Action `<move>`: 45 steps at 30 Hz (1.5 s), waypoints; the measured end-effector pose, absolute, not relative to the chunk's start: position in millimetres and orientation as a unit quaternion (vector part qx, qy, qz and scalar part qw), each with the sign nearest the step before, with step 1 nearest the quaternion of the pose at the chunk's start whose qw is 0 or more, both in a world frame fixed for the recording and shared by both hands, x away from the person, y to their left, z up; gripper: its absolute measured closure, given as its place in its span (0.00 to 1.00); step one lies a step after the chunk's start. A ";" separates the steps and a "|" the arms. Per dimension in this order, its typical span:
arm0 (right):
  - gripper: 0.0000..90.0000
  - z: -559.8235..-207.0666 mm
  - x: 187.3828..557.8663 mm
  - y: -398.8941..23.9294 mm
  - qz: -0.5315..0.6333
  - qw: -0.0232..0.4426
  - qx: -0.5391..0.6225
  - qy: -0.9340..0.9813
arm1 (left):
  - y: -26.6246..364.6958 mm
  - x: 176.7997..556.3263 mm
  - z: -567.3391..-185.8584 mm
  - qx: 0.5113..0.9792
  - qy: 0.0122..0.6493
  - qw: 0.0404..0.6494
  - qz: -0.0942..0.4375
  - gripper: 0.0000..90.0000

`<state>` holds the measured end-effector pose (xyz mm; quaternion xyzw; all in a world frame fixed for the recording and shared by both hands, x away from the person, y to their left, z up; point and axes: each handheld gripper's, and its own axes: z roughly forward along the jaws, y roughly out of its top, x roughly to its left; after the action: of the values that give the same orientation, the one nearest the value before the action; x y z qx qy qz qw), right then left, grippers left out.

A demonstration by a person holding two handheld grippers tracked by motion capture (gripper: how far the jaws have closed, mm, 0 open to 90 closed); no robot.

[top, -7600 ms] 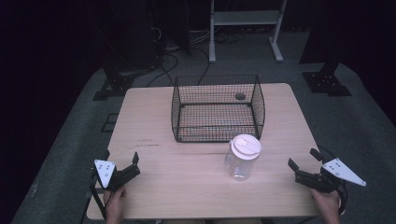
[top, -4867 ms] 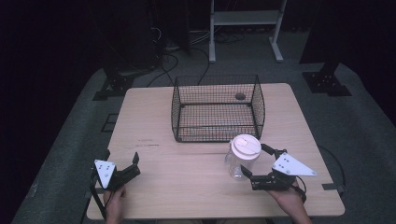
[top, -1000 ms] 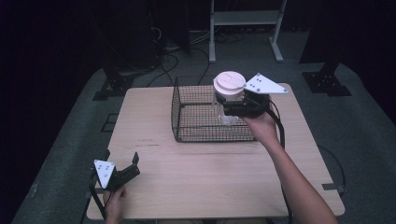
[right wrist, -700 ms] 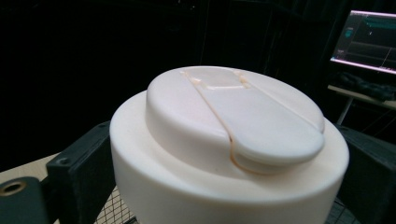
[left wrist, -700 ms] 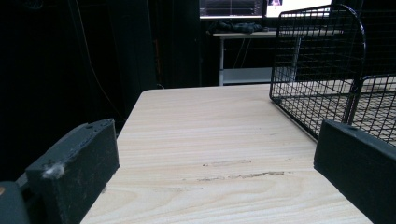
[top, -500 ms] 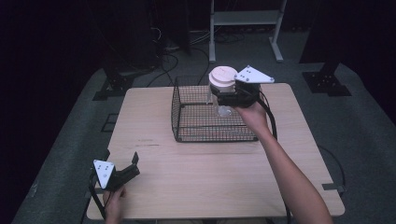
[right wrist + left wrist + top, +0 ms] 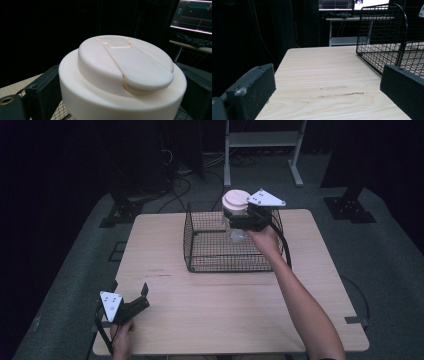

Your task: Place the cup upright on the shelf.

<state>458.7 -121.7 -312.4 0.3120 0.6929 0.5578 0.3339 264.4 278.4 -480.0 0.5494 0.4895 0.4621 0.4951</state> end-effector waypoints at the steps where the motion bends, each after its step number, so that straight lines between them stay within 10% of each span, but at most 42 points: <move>1: 0.05 -313.7 459.9 -120.9 0.557 0.334 0.311 0.694 | 278.5 264.3 -479.9 0.549 0.490 0.495 0.462 0.00; 45: 0.05 -390.2 506.4 -98.8 0.514 0.284 0.355 0.727 | 279.0 263.9 -479.8 0.548 0.488 0.498 0.462 0.00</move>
<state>506.4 -98.8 -390.2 0.3550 0.7275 0.5140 0.2838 263.9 279.0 -479.8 0.5477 0.4882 0.4620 0.4982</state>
